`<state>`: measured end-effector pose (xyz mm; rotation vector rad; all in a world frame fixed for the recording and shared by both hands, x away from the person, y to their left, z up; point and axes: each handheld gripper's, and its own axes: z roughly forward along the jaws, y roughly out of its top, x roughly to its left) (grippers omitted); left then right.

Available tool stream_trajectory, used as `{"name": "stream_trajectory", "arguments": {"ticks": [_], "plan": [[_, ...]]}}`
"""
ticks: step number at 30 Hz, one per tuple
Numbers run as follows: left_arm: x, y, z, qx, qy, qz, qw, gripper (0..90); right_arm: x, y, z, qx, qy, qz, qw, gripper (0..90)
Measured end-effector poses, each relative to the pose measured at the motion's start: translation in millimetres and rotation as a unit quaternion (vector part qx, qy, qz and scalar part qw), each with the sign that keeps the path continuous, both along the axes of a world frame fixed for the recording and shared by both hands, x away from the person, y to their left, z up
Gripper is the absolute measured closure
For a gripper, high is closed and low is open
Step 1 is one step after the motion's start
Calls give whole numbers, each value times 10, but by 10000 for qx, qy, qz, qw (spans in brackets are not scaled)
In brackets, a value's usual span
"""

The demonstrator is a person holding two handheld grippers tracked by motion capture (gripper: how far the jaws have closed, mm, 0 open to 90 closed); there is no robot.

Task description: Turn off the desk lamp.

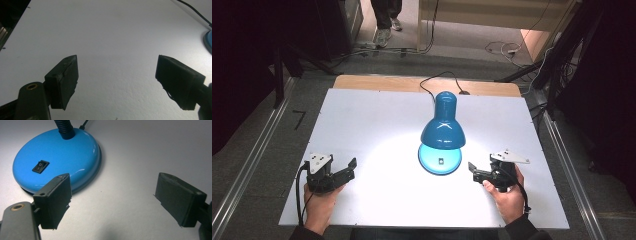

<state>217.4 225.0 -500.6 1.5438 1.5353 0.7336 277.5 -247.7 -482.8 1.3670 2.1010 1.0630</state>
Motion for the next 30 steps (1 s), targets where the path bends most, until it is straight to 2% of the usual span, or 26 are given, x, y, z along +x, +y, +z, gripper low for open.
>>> {"name": "stream_trajectory", "arguments": {"ticks": [30], "plan": [[-3, -1, 2, -10, 3, -12, 10000, 188, 35, 174, 12, 59, -12, 199, 9998, 132]]}}
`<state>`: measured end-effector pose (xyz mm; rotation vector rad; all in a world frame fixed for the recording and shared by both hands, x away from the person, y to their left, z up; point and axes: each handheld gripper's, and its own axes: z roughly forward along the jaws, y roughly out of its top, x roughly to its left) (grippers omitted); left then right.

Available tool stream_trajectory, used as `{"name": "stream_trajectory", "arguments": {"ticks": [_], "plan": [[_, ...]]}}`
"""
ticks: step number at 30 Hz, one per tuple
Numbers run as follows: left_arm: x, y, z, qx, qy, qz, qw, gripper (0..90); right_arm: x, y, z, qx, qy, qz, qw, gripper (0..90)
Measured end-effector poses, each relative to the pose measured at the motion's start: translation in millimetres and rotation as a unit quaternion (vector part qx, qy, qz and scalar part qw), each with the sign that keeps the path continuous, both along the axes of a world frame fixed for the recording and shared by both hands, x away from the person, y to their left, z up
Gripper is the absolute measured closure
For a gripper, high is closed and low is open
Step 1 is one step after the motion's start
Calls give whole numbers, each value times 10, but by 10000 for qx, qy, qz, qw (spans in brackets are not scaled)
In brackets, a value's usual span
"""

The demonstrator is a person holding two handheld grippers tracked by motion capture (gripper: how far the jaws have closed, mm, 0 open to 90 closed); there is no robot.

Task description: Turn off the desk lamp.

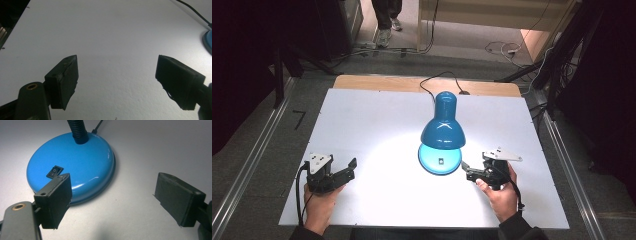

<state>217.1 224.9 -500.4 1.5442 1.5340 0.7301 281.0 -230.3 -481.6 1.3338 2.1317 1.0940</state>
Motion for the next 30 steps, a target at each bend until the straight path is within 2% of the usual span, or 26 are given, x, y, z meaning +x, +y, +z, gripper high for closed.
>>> {"name": "stream_trajectory", "arguments": {"ticks": [12, 17, 23, 30], "plan": [[-1, -1, 1, 4, -4, 0, 10000, 188, 13, 68, -4, 38, 10, 82, 10000, 149], [-1, -1, 1, 6, -5, -9, 10000, 188, 20, 102, -9, 64, 32, 126, 9999, 182], [-1, -2, 1, 3, -2, -10, 10000, 188, 24, 141, -13, 117, 34, 207, 9997, 230], [-2, -3, 1, 5, -7, -15, 10000, 192, 27, 177, -13, 223, 23, 297, 9993, 342]]}}
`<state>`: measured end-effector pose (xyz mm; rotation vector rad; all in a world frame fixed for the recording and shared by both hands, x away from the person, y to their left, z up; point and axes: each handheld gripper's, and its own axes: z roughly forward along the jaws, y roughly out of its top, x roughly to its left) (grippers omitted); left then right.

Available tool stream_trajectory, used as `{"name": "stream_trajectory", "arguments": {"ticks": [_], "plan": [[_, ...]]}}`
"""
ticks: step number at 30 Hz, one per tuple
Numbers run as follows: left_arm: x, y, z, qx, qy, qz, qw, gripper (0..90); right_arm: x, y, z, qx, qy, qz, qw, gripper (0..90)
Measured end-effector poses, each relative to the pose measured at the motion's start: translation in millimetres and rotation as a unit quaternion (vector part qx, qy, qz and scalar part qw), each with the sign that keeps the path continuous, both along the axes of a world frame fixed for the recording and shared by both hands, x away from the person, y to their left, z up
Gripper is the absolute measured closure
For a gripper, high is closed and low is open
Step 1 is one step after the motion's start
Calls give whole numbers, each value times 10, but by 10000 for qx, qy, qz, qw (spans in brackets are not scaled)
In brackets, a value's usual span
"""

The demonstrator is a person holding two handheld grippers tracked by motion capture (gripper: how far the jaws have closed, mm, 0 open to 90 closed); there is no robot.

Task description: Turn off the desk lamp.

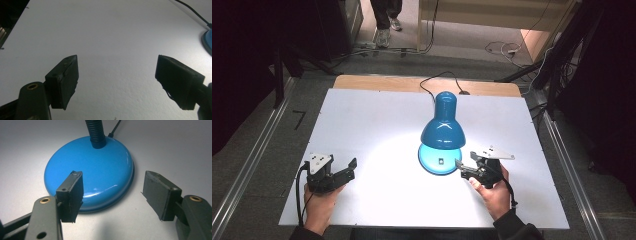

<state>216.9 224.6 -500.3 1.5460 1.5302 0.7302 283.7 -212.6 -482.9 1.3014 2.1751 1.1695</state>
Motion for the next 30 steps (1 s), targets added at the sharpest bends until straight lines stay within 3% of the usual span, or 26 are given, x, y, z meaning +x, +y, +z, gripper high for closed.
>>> {"name": "stream_trajectory", "arguments": {"ticks": [10, 15, 30], "plan": [[0, 2, 1, -6, -4, 1, 10000, 192, 7, 94, -6, 139, 42, 219, 9997, 609], [-1, 2, 1, -11, -6, 1, 10000, 192, -2, 144, -1, 166, 53, 318, 9993, 862], [-1, 4, 0, -28, -12, 2, 10000, 193, 24, 272, -26, 204, 114, 484, 9986, 882]]}}
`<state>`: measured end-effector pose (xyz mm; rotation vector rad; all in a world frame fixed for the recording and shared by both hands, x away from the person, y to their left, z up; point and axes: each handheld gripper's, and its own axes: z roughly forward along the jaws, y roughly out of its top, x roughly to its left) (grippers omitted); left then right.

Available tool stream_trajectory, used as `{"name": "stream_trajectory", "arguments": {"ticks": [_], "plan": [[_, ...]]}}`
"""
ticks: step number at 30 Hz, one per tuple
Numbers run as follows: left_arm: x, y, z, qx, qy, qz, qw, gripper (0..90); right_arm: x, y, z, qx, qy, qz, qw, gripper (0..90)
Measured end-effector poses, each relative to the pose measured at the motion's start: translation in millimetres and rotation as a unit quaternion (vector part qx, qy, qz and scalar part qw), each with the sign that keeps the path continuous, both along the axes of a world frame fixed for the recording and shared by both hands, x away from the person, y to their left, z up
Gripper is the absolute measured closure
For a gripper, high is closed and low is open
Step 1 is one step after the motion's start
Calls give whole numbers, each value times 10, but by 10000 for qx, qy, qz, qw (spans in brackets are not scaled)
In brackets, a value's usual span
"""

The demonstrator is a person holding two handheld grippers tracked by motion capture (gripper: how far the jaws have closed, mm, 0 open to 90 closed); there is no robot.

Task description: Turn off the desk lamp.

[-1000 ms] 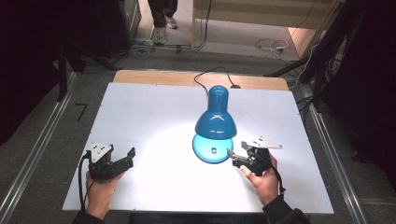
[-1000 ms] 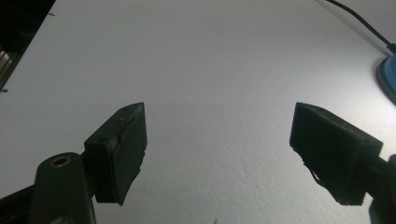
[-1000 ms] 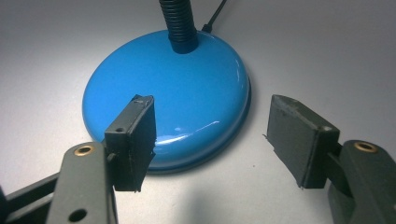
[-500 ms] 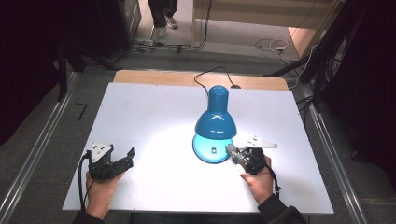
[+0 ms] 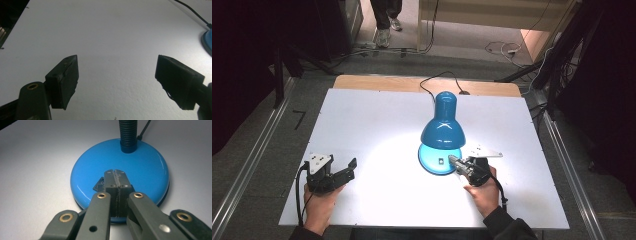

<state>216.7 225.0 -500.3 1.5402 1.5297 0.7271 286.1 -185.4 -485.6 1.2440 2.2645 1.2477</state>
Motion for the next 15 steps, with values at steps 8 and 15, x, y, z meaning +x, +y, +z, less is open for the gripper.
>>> {"name": "stream_trajectory", "arguments": {"ticks": [8, 15], "plan": [[-1, 0, 1, 2, 1, -4, 10000, 193, 5, 31, -8, 8, -15, 15, 10000, 882], [-1, 1, 1, 2, 0, -5, 10000, 194, 23, 63, -29, -5, -10, 36, 10000, 882]]}}
